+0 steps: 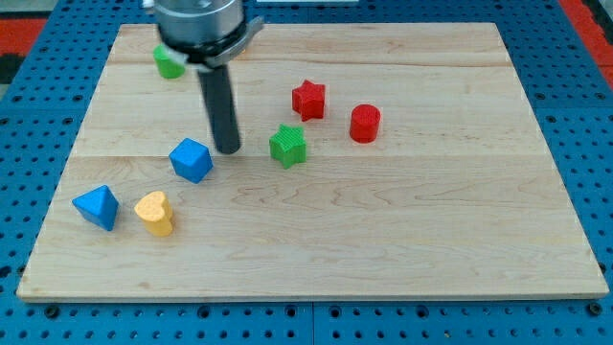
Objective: Push the green star close to the blue cube
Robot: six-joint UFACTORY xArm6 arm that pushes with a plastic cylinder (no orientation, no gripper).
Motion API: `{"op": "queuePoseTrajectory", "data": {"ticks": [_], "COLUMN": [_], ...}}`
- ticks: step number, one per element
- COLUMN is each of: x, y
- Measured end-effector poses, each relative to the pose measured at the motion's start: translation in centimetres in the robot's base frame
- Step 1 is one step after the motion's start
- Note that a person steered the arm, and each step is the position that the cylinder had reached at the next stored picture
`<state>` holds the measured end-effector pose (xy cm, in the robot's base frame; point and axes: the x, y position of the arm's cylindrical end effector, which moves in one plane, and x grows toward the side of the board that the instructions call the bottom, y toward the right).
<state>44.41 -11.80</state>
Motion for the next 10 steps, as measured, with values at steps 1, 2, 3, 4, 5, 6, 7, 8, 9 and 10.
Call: {"op": "queuePoseTrajectory", "data": {"ticks": [1, 2, 3, 4, 5, 6, 7, 8, 9, 10], "x": [3.8, 3.9, 5.4, 5.2, 0.8, -2.3, -0.8, -0.7, -1.5, -5.3], "y": [-6.8, -2.3, 6.5, 14.1, 15.3, 13.9, 7.4, 0.0, -5.7, -5.6]}}
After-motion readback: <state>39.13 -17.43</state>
